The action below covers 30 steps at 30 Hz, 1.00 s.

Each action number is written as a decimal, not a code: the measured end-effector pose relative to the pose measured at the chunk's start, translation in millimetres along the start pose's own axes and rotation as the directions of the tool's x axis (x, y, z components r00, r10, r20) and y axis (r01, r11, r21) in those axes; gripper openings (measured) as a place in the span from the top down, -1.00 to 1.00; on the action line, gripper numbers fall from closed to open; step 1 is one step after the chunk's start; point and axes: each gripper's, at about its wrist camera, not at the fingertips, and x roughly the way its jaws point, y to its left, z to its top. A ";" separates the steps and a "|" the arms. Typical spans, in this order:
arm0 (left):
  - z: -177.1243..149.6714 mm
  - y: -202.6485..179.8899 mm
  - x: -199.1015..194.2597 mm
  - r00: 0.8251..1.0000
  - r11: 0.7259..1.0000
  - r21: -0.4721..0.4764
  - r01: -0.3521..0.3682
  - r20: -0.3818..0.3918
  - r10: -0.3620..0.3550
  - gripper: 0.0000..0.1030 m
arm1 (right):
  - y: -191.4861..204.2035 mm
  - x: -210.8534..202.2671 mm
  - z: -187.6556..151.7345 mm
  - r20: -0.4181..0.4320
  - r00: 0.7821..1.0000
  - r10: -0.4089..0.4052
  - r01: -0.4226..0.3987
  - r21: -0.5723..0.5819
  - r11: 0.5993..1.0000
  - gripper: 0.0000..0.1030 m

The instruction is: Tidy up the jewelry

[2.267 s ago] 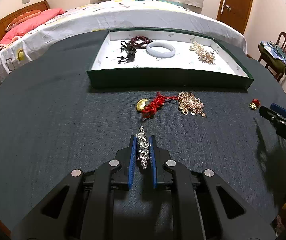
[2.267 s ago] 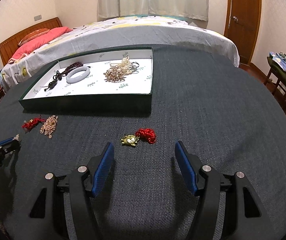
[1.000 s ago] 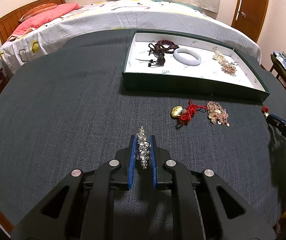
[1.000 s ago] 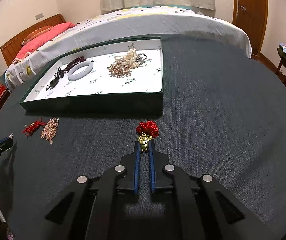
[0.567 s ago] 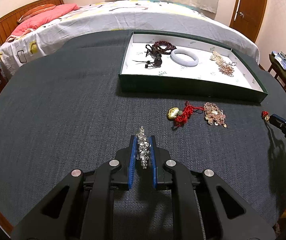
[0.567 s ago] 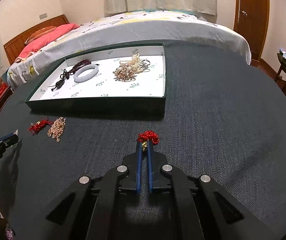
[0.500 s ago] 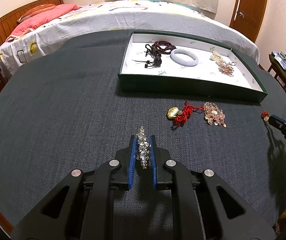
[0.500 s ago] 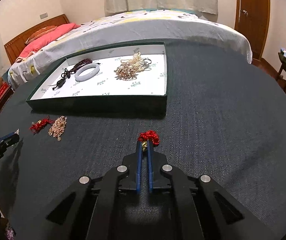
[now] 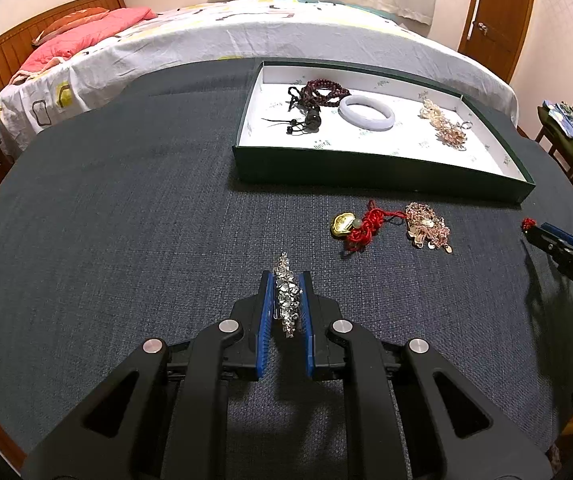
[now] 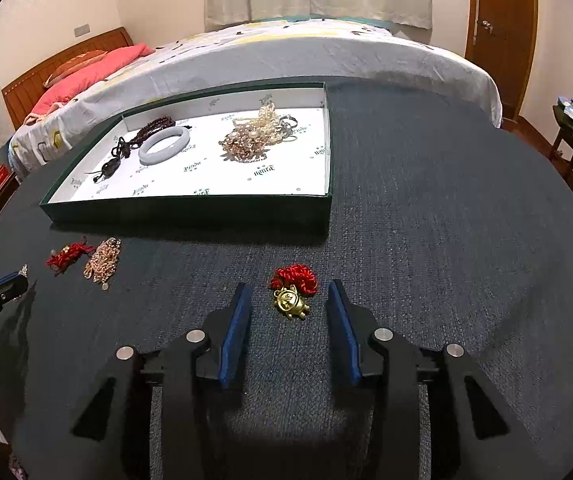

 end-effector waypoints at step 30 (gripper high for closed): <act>10.6 -12.8 -14.2 0.999 0.999 0.025 0.021 0.049 -0.022 0.74 | 8.6 -28.5 11.2 0.068 0.997 0.021 -0.020 -0.026 0.999 0.69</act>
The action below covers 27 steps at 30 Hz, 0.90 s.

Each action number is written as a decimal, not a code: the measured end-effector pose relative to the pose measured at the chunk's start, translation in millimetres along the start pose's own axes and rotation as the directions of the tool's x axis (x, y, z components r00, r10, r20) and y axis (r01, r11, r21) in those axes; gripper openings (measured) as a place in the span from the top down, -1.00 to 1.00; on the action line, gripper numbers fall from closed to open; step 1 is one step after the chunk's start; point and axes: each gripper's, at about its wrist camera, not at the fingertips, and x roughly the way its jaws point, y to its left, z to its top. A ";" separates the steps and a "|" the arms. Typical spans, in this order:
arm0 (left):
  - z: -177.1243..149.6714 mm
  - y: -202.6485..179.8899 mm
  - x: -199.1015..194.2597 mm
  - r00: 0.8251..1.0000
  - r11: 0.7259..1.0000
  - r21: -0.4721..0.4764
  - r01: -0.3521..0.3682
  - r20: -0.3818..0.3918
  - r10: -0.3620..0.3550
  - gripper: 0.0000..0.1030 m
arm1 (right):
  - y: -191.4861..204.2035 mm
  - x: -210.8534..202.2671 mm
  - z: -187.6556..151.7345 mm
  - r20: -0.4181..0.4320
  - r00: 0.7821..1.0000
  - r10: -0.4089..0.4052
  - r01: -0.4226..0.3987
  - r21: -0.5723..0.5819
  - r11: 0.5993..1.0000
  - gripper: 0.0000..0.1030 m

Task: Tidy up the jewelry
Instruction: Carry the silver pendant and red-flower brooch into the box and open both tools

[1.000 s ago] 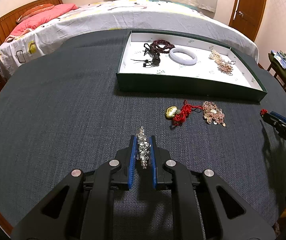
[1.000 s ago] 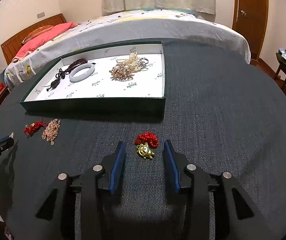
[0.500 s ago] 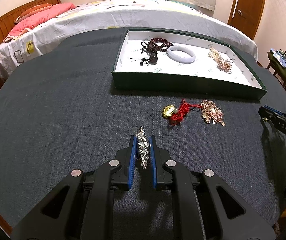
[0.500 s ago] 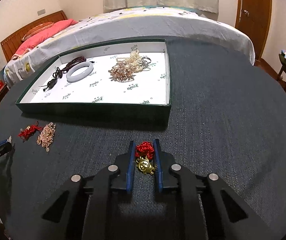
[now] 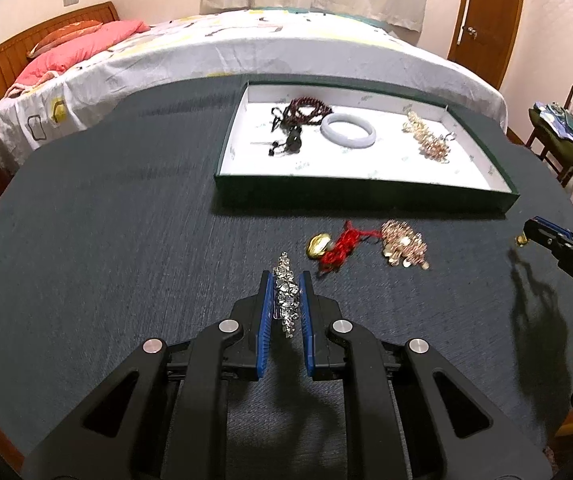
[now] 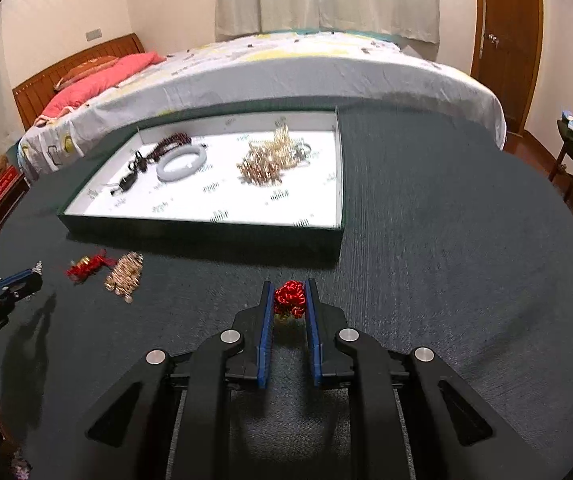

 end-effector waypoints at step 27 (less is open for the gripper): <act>119.8 -74.2 56.5 0.986 0.993 0.108 0.055 0.149 -0.071 0.74 | 28.8 35.0 80.4 0.114 0.993 0.041 -0.033 -0.070 0.997 0.70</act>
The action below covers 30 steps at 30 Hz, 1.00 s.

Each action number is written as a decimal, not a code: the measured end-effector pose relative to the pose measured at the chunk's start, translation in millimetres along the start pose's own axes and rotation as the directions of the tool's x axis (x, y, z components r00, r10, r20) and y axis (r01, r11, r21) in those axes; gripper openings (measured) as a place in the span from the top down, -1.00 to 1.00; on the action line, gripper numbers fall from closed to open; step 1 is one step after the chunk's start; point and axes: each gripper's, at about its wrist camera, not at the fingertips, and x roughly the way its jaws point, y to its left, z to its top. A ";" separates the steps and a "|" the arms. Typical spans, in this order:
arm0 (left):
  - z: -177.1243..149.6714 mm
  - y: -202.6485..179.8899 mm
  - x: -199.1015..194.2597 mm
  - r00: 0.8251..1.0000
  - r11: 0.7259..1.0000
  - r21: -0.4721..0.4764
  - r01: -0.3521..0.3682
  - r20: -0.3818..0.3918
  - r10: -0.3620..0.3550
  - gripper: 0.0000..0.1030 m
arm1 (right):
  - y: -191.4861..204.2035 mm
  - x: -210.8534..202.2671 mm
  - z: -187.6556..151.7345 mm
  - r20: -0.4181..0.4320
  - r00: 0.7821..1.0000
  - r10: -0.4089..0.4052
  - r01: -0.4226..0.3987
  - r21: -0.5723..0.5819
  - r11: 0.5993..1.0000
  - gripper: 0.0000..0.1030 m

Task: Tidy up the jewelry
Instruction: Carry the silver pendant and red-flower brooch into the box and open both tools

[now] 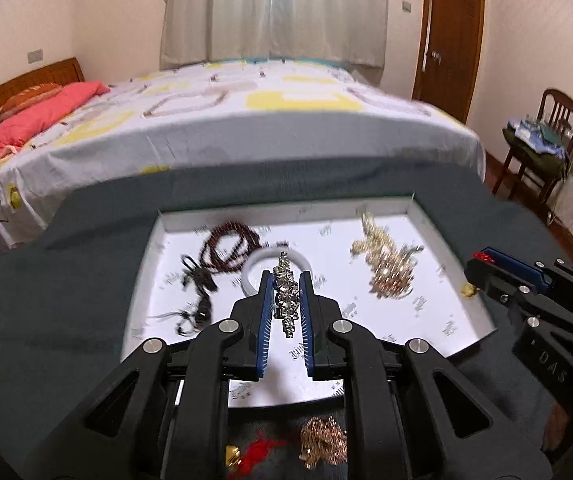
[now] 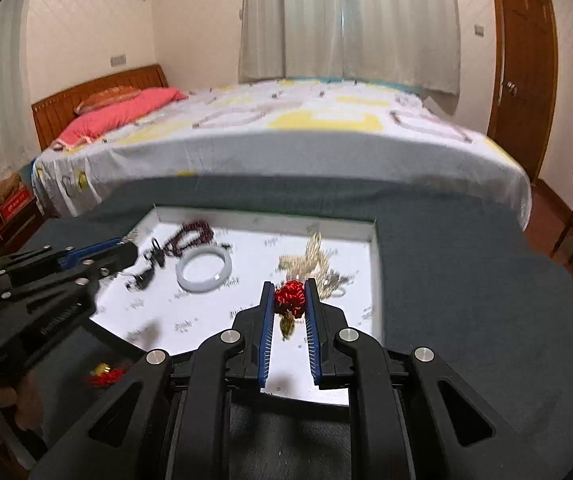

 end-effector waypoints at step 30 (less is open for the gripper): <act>-25.5 9.7 70.3 0.989 0.998 0.001 -0.056 -0.134 0.056 0.34 | -1.5 66.2 -15.9 -0.120 0.991 -0.054 0.053 -0.013 0.999 0.21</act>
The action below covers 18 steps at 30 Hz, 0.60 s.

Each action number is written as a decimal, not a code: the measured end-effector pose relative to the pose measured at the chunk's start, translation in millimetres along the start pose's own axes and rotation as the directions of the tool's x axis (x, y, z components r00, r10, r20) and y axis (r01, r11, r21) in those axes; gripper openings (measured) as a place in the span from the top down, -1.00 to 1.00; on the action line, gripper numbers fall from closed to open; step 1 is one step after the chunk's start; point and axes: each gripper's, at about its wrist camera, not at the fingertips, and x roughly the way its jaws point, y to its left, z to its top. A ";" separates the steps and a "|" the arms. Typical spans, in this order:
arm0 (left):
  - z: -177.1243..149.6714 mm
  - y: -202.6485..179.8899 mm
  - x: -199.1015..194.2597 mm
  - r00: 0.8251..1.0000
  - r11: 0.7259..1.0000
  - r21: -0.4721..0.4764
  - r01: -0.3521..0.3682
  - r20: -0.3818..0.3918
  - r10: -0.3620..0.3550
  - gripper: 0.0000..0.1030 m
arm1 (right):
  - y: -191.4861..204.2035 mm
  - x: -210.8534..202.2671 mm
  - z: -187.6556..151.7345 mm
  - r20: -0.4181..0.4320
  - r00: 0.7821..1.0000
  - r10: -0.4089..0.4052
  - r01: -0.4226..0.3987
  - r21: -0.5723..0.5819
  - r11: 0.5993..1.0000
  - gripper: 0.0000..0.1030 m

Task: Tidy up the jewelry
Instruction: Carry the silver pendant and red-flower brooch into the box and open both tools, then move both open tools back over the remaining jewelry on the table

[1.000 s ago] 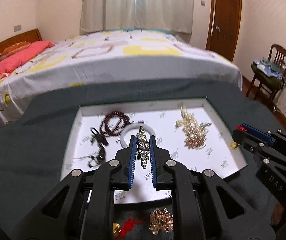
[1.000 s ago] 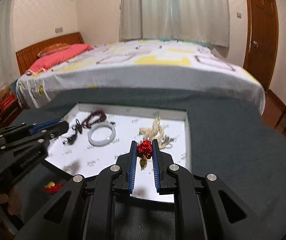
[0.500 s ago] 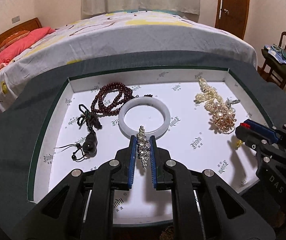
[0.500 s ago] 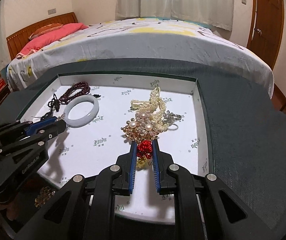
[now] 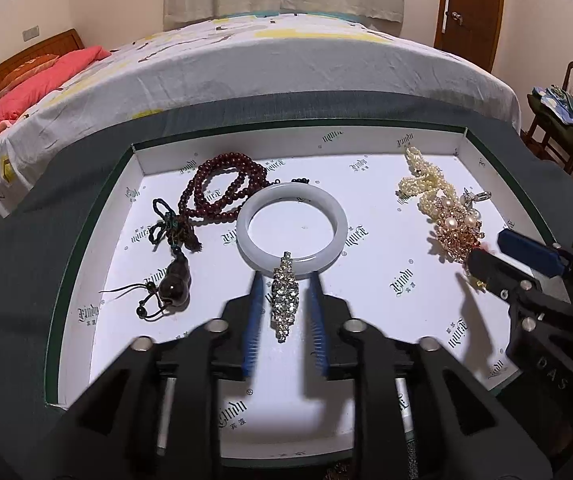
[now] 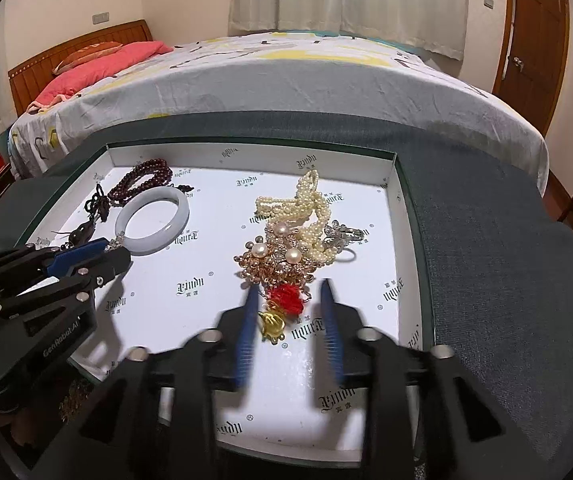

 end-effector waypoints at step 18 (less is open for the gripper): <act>2.7 -6.0 -24.1 0.998 0.999 0.018 -0.038 0.060 0.037 -0.36 | 1.3 -16.6 1.0 0.047 0.999 -0.027 0.027 0.003 1.000 -0.14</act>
